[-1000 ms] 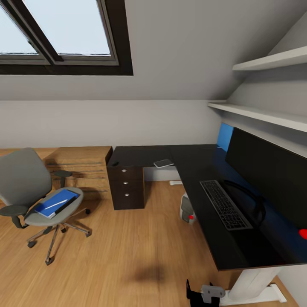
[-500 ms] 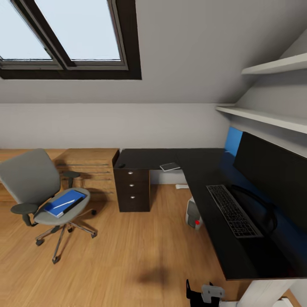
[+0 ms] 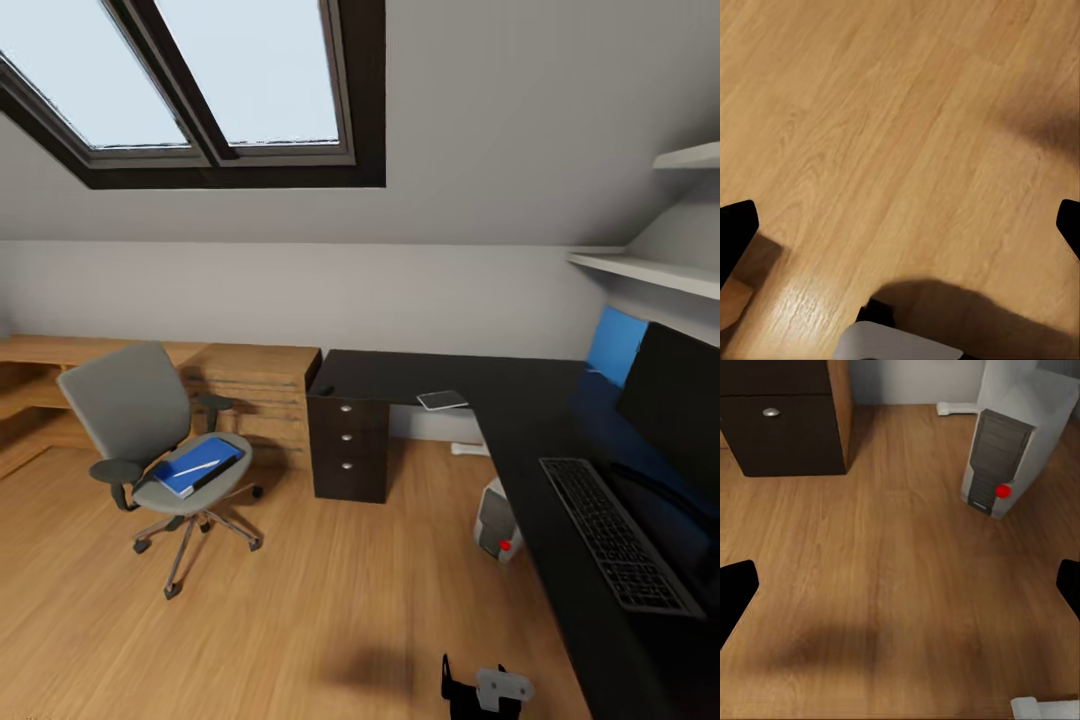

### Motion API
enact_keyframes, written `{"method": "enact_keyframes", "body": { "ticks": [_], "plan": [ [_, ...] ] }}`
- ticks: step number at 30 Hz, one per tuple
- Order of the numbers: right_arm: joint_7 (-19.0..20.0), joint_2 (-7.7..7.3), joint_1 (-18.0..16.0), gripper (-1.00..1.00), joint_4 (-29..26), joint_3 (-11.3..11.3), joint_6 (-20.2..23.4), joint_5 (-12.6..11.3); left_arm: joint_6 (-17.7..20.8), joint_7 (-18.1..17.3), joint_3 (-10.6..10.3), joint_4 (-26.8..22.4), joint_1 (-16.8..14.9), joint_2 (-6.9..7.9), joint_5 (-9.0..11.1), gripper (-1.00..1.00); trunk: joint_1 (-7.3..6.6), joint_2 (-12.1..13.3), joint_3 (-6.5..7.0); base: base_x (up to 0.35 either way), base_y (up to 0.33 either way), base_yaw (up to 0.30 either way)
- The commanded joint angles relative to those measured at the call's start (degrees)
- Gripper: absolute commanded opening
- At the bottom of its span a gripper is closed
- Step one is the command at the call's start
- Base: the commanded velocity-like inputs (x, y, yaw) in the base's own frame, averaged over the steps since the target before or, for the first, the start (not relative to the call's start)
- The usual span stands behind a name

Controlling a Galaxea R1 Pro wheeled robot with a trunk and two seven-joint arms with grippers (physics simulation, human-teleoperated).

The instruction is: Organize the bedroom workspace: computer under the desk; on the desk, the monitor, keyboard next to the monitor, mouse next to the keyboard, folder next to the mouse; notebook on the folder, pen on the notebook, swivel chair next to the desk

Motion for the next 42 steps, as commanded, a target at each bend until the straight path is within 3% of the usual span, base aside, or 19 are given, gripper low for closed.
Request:
{"method": "enact_keyframes", "body": {
  "ticks": [1, 11, 28, 31, 34, 39, 40, 42],
  "plan": [
    [-0.34, 0.02, -0.06, 1.00, 0.10, 0.50, -0.13, -0.17, 0.28, 0.15, 0.01, -0.18, 0.03, -0.02, 0.59, 1.00, 0.05, -0.05, -0.07, 0.324, 0.000, 0.289],
    [-0.34, -0.09, -0.06, 1.00, 0.10, 0.42, -0.12, -0.18, 0.28, 0.15, 0.01, -0.17, 0.03, -0.02, 0.59, 1.00, 0.05, -0.05, -0.07, 0.327, 0.000, 0.269],
    [-0.26, -0.53, -0.06, 1.00, 0.10, 0.41, -0.13, -0.14, 0.06, 0.15, -0.07, -0.18, 0.03, -0.10, 0.54, 1.00, 0.05, -0.05, -0.07, 0.328, 0.000, 0.016],
    [-0.25, -0.54, -0.06, 1.00, 0.10, 0.41, -0.11, -0.11, -0.54, 0.15, -0.08, -0.18, 0.03, -0.10, 0.57, 1.00, 0.05, -0.05, -0.07, 0.328, 0.000, 0.000],
    [-0.15, -0.51, -0.06, 1.00, 0.10, 0.43, -0.06, -0.11, -4.16, 0.07, 0.06, -0.23, 0.03, -0.06, 0.59, 1.00, 0.05, -0.05, -0.07, 0.328, 0.000, 0.000],
    [-0.10, -0.48, -0.06, 1.00, 0.07, 0.48, 0.06, -0.10, -5.07, 0.20, 0.11, -0.37, 0.03, -0.10, 0.64, 1.00, 0.05, -0.05, -0.07, 0.328, 0.000, 0.000],
    [0.01, -1.04, -0.12, 1.00, -1.84, 0.34, -0.08, -0.05, -4.81, 0.29, -0.64, -8.29, 0.03, -0.45, 0.77, 1.00, 0.05, -0.05, -0.07, 0.328, 0.000, 0.000],
    [-0.24, -1.12, -0.36, 1.00, -7.12, 0.33, 0.52, -0.08, -2.03, 0.96, -0.77, -16.33, 0.03, -1.16, 0.78, 1.00, 0.05, -0.05, -0.07, 0.328, 0.000, 0.000]
  ]
}}
